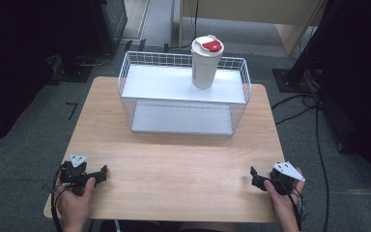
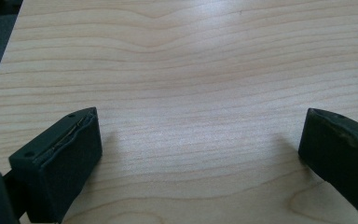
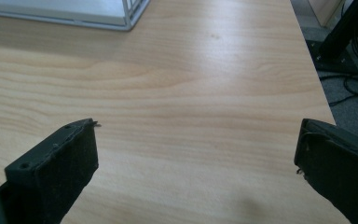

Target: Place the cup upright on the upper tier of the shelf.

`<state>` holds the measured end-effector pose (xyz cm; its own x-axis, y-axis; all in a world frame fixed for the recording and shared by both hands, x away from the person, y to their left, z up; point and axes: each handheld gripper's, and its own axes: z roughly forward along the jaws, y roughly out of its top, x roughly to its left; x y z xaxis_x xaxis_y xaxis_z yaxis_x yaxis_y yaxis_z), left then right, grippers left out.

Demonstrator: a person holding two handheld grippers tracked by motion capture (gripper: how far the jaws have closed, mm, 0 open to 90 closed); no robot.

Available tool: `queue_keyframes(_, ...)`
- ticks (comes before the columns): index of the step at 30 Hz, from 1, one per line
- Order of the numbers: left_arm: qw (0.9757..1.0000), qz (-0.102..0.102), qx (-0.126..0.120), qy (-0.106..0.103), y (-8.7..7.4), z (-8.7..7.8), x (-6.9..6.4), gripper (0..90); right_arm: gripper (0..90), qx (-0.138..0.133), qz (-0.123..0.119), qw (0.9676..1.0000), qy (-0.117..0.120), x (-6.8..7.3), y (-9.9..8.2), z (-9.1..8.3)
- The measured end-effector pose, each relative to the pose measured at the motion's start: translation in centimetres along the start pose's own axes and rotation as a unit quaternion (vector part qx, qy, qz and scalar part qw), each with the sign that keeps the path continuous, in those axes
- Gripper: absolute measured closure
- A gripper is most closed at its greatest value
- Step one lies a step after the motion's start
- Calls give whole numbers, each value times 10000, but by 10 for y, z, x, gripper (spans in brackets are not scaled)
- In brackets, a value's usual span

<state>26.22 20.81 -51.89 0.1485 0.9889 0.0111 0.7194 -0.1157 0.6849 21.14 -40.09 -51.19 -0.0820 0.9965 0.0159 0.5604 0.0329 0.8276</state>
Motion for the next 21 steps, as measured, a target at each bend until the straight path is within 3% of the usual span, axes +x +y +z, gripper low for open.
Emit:
queue_keyframes(10, 10000, 0, 0, 0, 0, 0, 0, 0, 0, 444, 128, 9989, -63, -15, -12, -5)
queue_keyframes(21, 10000, 1, -1, 0, 0, 0, 0, 0, 0, 915, 127, 9957, -103, -20, -21, -5)
